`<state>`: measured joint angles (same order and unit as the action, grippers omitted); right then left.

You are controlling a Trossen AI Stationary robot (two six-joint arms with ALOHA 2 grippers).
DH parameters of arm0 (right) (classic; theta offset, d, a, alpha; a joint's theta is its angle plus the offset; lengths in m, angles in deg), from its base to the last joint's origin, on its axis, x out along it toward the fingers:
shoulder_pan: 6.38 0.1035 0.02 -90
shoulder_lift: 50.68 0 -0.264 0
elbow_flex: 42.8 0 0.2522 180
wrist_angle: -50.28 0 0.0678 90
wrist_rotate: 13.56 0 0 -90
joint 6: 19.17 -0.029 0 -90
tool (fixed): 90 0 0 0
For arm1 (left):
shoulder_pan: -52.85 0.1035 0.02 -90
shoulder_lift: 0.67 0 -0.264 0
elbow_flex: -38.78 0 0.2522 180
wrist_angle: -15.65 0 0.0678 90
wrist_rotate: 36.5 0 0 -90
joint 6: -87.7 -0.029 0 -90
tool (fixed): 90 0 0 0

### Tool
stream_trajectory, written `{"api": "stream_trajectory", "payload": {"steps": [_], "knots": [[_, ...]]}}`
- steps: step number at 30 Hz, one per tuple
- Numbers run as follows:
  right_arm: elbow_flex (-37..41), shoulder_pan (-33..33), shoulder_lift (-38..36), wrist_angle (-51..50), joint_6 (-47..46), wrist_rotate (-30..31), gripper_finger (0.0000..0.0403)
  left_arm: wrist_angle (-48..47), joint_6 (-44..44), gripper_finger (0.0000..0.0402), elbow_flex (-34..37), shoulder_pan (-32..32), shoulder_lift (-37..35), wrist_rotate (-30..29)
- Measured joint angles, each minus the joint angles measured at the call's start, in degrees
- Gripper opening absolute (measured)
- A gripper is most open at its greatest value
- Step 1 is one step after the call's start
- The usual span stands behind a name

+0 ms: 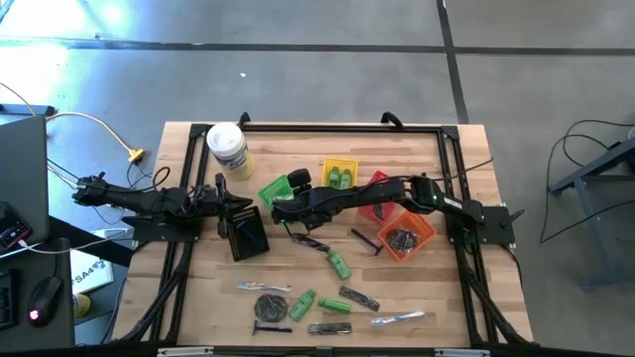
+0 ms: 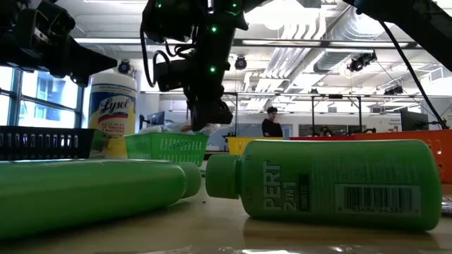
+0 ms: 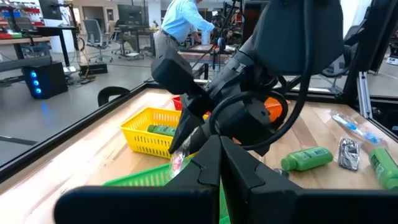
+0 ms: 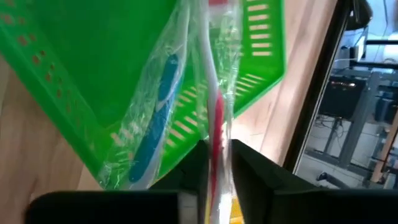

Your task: Pick & Place Travel size toiletries

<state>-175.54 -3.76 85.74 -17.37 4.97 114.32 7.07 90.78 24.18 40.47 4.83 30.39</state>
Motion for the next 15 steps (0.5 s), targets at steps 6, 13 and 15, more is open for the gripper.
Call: {"api": "stream_trajectory", "payload": {"steps": [6, 13, 15], "knots": [[0.0, -0.49, 0.0, -0.54, -2.03, -0.64, 0.0109, -0.81, -0.01, 0.0, 0.0, -0.01, 0.0, -0.02], [0.0, -0.39, -0.03, -0.87, -2.48, -0.89, 0.0136, -0.82, -0.02, 0.0, 0.0, 0.0, 0.0, -0.02], [0.0, -0.37, -0.38, -1.48, -3.35, -1.62, 0.0138, -0.81, -0.02, 0.0, 0.0, -0.01, 0.0, -0.02]]}}
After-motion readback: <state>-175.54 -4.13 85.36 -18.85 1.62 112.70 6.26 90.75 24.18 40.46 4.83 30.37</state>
